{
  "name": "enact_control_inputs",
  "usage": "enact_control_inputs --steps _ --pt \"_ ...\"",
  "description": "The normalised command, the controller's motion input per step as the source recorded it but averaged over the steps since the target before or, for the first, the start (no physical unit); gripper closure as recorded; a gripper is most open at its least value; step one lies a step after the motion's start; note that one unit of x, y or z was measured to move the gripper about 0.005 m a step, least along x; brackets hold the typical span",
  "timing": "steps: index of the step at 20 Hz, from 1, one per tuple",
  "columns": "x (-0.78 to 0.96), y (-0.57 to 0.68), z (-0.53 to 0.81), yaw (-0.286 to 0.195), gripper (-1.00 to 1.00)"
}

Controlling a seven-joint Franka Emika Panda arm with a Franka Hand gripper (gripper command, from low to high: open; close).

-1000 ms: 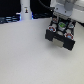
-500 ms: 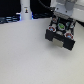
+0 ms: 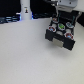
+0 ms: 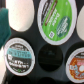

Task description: Open the kcup holder, insert the kcup into the holder, and close the kcup holder

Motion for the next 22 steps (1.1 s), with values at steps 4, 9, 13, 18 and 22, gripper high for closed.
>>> enact_control_inputs --steps 4,9,13,18,22 --pt "0.63 -0.42 0.26 0.012 -1.00" --pt "0.69 -0.40 0.18 0.010 -1.00" --pt "0.70 -0.33 0.09 0.015 -1.00" --pt "0.63 -0.30 -0.07 0.017 -1.00" --pt "0.54 -0.26 -0.21 0.009 -1.00"
